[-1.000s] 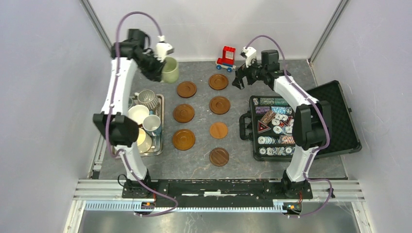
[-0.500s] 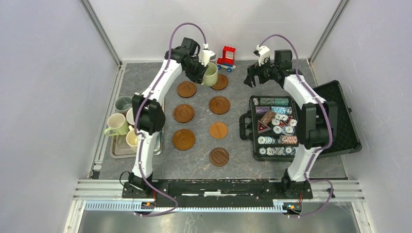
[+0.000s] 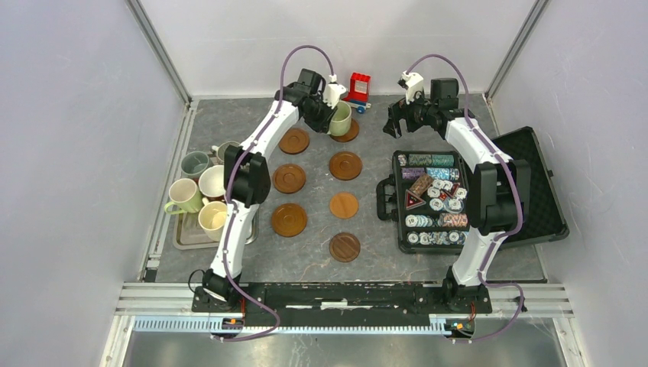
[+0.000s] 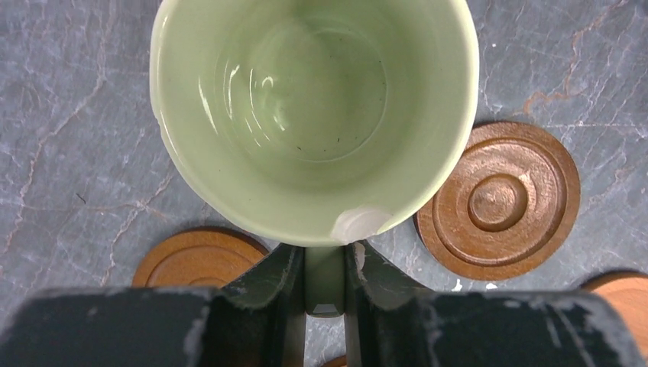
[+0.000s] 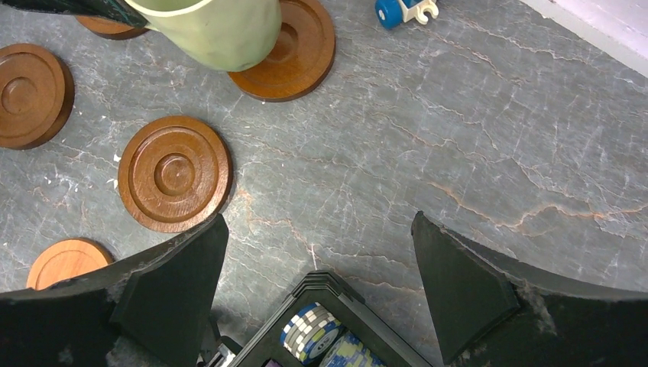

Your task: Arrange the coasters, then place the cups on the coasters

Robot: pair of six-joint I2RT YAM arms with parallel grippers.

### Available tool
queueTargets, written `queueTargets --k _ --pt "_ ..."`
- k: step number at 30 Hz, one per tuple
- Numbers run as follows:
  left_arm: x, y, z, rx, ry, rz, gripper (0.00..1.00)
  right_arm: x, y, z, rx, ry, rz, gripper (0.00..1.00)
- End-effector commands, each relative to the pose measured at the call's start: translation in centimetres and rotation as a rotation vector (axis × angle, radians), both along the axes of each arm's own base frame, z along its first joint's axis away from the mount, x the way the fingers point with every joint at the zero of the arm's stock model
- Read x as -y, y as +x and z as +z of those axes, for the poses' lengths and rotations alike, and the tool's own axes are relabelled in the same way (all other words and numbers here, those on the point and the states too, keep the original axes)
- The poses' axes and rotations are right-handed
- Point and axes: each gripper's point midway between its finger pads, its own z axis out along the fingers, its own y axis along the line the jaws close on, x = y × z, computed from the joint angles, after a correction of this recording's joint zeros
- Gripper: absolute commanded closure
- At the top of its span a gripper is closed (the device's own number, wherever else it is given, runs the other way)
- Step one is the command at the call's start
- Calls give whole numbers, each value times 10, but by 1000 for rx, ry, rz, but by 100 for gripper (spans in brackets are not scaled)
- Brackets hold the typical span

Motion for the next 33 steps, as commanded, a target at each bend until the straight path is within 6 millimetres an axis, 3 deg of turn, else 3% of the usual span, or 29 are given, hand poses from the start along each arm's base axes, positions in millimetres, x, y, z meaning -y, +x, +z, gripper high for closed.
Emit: queueTargets --k 1,8,24,28,33 --pt "30 34 56 195 -133 -8 91 4 13 28 92 -6 -16 2" --pt "41 36 46 200 -136 -32 90 6 14 24 86 -14 -27 2" --pt "41 42 20 179 -120 -15 89 12 14 23 83 -27 -64 2" --pt "43 43 22 179 -134 -14 82 12 16 23 84 -28 -66 2" --pt "46 42 30 184 -155 -12 60 12 15 22 83 -30 -67 2"
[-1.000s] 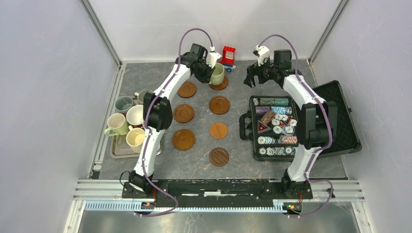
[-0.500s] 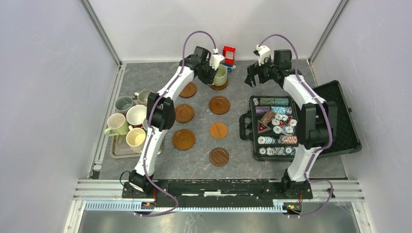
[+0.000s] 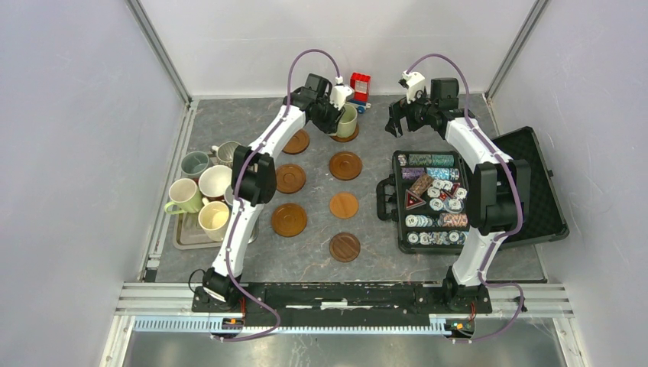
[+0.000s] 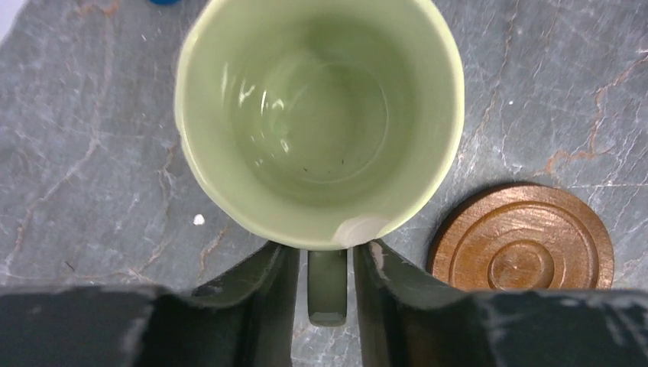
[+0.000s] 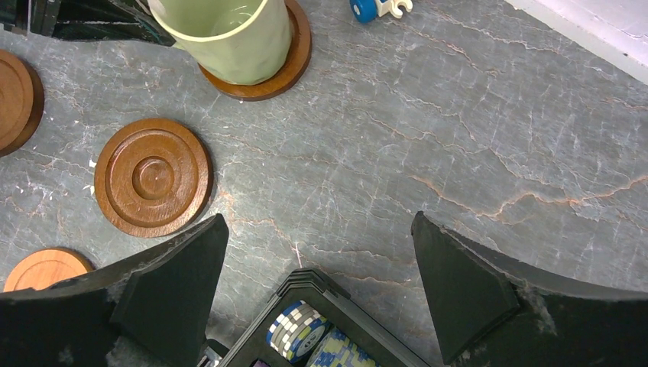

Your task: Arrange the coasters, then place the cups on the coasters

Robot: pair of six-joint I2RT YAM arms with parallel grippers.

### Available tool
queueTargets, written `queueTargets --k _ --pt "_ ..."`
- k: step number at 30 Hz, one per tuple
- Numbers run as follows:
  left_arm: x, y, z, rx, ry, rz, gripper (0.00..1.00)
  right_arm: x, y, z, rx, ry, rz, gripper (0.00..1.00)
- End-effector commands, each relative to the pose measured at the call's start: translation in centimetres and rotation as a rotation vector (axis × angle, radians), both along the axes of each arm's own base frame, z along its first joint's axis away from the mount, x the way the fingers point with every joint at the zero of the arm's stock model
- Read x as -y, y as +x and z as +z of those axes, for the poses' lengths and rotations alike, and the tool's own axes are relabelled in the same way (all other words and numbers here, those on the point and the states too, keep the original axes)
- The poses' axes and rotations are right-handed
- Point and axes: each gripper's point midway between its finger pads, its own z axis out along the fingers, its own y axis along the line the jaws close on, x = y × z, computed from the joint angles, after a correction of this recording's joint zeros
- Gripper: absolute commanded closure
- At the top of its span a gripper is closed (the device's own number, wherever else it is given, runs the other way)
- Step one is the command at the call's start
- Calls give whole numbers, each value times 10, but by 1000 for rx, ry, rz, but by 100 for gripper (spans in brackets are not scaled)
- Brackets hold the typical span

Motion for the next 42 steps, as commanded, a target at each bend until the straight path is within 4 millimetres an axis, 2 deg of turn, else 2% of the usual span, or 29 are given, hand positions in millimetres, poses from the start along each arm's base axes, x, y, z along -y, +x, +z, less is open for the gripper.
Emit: queueTargets --k 1,3,5,7,11,14,16,19,24,28,34,39,42 --pt "21 19 61 129 -132 5 53 2 10 23 73 5 -17 2" --pt "21 18 67 131 -144 16 38 2 10 24 74 5 -17 2" --pt "20 15 75 133 -153 21 32 2 11 25 75 6 -15 2" --pt "18 10 86 132 -160 29 21 1 10 25 74 9 -13 2" --pt "8 -9 118 133 -161 37 1 -1 10 28 78 19 1 2" --pt "-7 -29 142 127 -148 37 0 -5 9 29 78 31 22 2" --pt "-19 -50 159 111 -135 8 0 -7 9 31 83 37 37 2" --pt "-42 -85 168 30 -124 -52 0 -11 7 33 82 52 60 2" --pt "-107 -119 170 -73 -122 58 0 -18 1 33 51 90 81 2" --pt "-175 -142 173 -68 -75 162 0 -25 -5 34 53 117 97 2" --pt "-273 -197 172 -112 -23 275 0 -38 -11 26 -7 136 149 2" --pt "-333 -246 159 -128 107 330 0 -52 -25 27 -27 182 239 2" --pt "-358 -270 149 -155 179 346 0 -56 -27 27 -26 175 264 2"
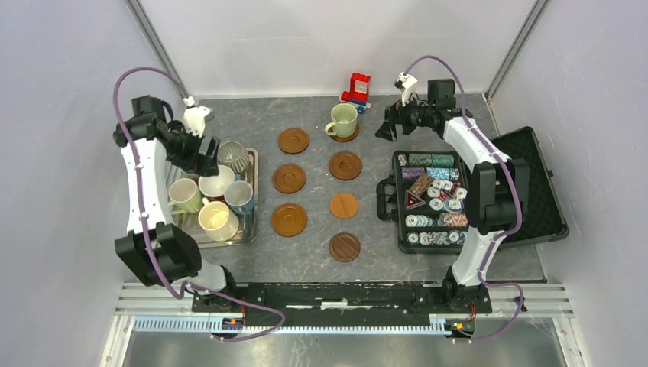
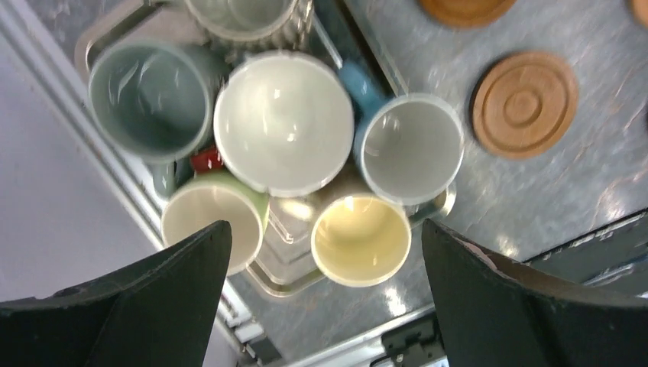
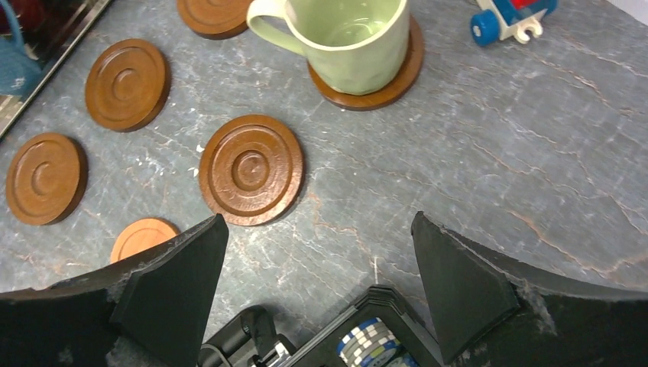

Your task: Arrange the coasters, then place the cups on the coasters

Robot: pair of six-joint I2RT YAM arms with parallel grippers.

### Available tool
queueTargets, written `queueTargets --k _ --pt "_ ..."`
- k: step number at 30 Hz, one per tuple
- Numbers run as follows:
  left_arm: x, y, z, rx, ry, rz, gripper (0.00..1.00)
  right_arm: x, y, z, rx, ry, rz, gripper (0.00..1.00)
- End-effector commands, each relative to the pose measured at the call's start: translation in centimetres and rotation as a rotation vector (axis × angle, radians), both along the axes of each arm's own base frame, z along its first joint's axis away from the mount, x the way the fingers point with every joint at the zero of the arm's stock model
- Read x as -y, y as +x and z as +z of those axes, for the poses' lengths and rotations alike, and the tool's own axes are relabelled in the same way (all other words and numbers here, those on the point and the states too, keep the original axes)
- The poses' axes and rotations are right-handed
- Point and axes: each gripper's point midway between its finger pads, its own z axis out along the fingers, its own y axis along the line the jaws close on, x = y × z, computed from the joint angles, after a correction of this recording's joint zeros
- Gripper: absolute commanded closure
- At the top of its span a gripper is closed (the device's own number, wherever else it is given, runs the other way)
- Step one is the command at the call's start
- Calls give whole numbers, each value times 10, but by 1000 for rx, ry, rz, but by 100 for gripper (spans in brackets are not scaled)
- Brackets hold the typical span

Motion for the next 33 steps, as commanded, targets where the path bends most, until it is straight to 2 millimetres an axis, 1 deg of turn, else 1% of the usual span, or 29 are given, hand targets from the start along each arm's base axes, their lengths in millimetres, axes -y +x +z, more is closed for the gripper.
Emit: queueTargets --k 1,6,9,14,17,20,22,25,30,33 --pt "-29 -45 -4 -37 122 -87 0 -18 -2 20 51 26 92 2" --pt "-72 -74 -19 -93 167 -94 1 -25 -2 22 63 1 118 2" --pt "-93 -87 -28 -93 201 -121 2 -23 1 24 77 -36 110 2" --pt "-131 -100 -52 -108 271 -170 5 -20 5 26 74 -67 106 2" --pt "-146 -103 -64 -112 260 -184 7 -18 7 30 92 -81 89 2" --pt "-159 -101 -74 -97 258 -215 10 -15 9 33 106 -98 70 2" --pt "-163 -99 -80 -88 254 -247 11 -14 8 33 112 -110 58 2" --pt "-167 -89 -88 -64 239 -277 14 -13 9 33 126 -124 37 2" --pt "-172 -69 -99 -21 188 -280 20 -15 9 36 144 -150 22 2" --pt "-167 -65 -108 -2 151 -310 23 -17 5 35 145 -160 30 2"
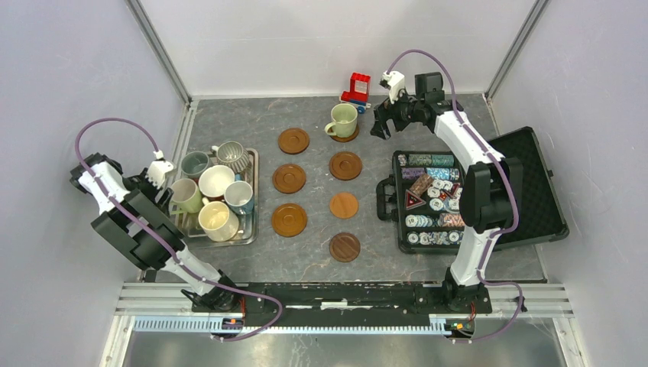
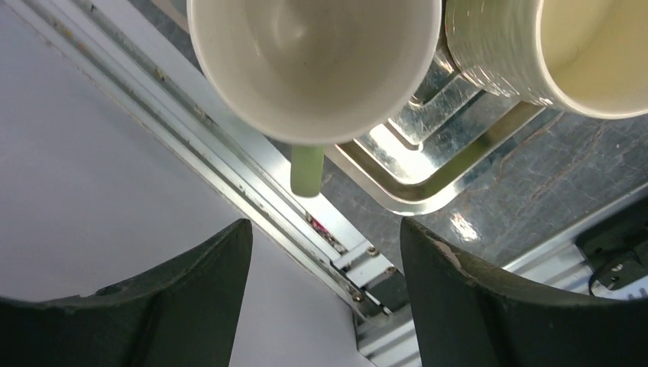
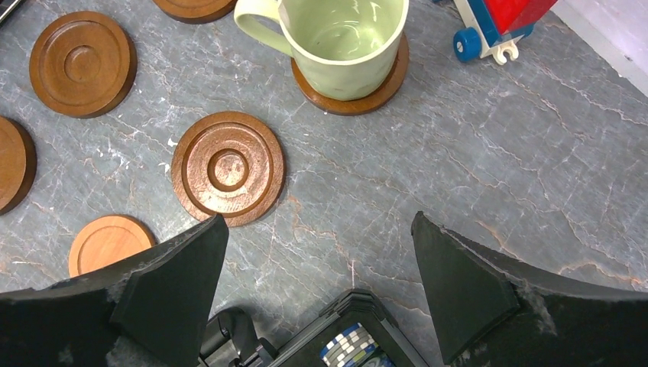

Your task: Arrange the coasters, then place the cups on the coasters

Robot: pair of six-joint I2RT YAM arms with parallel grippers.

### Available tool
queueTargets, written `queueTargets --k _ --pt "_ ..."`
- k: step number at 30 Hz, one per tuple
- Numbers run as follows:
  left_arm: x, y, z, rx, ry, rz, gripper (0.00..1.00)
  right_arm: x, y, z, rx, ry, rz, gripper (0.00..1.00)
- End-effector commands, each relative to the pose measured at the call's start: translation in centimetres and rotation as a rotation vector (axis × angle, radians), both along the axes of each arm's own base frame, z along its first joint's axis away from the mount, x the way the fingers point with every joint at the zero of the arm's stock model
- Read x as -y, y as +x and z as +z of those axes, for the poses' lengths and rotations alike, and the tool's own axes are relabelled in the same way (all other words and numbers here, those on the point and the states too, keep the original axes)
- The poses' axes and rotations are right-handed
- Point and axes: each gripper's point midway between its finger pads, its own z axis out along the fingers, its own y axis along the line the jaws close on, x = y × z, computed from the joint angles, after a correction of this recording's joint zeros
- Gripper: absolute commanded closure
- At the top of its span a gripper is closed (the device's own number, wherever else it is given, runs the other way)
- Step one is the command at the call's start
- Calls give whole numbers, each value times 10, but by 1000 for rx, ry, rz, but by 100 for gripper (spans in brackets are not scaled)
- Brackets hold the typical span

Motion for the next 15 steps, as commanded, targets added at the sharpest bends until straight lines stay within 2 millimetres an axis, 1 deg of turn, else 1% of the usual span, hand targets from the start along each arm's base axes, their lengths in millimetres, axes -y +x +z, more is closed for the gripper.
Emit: queueTargets --k 1,5,11,15 --pt "1 23 0 112 -23 -98 24 -1 -3 25 89 -19 2 2" --pt "1 30 -15 129 -41 -88 30 -3 -5 26 100 -39 8 2" --pt "-3 38 -33 136 -60 -73 36 -8 -7 31 122 -58 24 2" --pt "-3 37 -45 124 -67 -77 41 -9 -11 31 123 -61 31 2"
